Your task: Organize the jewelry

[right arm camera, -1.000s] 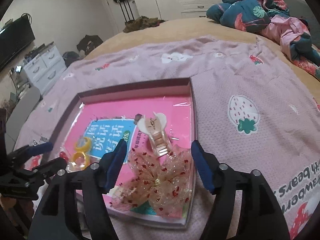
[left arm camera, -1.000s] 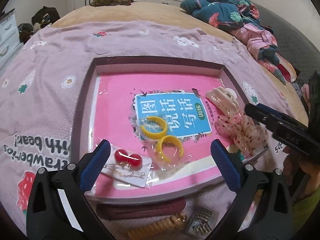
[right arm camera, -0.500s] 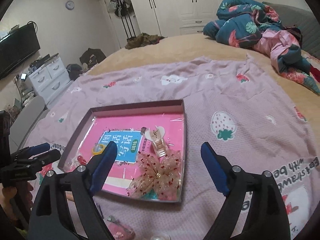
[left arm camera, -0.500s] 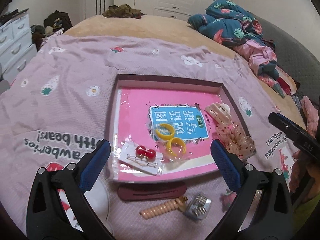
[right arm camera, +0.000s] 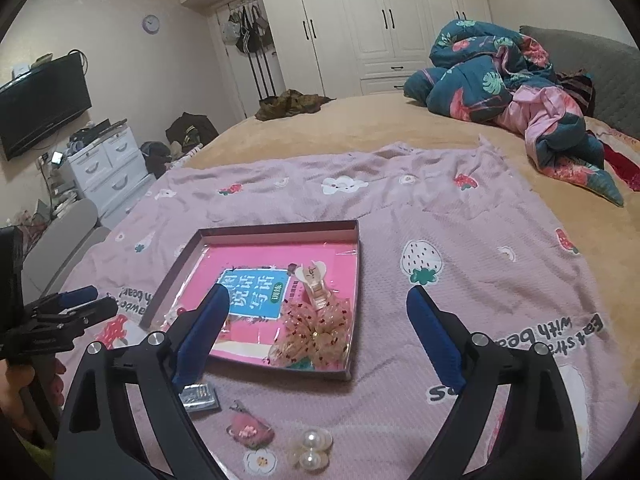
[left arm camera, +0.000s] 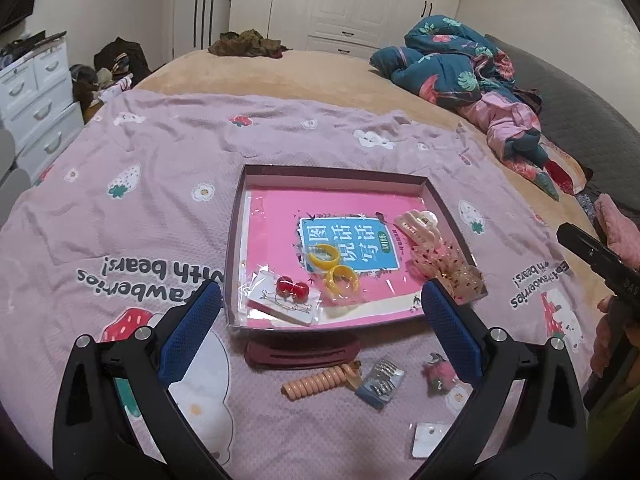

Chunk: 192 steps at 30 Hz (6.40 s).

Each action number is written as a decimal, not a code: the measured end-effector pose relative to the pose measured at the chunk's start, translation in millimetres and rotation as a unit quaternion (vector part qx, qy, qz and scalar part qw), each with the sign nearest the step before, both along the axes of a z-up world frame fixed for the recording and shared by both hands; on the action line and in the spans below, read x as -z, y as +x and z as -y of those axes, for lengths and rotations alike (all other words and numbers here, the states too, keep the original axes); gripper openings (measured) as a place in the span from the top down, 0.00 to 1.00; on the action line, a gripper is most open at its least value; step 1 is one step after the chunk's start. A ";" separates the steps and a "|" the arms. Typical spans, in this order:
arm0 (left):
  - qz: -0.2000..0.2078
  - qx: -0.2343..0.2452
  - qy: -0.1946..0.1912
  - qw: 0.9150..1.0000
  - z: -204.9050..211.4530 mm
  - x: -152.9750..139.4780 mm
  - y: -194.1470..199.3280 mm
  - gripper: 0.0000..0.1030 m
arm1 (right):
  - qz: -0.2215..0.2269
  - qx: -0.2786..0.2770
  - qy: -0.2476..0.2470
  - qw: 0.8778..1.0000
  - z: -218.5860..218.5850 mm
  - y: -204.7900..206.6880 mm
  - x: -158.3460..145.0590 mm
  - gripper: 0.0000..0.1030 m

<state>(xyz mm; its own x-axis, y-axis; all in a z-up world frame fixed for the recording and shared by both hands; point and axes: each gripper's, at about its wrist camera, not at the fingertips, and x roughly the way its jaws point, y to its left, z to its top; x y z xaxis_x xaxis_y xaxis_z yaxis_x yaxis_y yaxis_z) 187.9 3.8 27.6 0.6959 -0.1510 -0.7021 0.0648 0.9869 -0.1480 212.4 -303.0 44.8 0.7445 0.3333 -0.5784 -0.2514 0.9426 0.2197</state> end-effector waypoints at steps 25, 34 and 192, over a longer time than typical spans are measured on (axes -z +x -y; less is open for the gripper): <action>0.006 0.004 0.009 1.000 -7.5 9.3 -67.4 0.09 | 0.003 -0.064 -0.016 0.998 -28.6 -76.2 -3.7 0.12; 0.004 0.010 0.013 1.000 -4.5 17.2 -85.9 0.09 | -0.006 -0.078 -0.019 0.997 -39.8 -92.5 7.1 0.12; -0.035 0.084 -0.005 0.996 -16.8 33.3 46.5 0.90 | -0.043 -0.113 -0.058 0.991 -71.8 46.1 49.6 0.59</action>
<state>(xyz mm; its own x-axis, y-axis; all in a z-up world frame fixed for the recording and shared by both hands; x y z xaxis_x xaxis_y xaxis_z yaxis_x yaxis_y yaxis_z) 234.4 20.6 -5.8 0.6096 -0.2678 -0.7461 0.2172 0.9616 -0.1677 258.5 -231.2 -4.8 0.6042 0.4138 -0.6810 -0.4442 0.8844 0.1433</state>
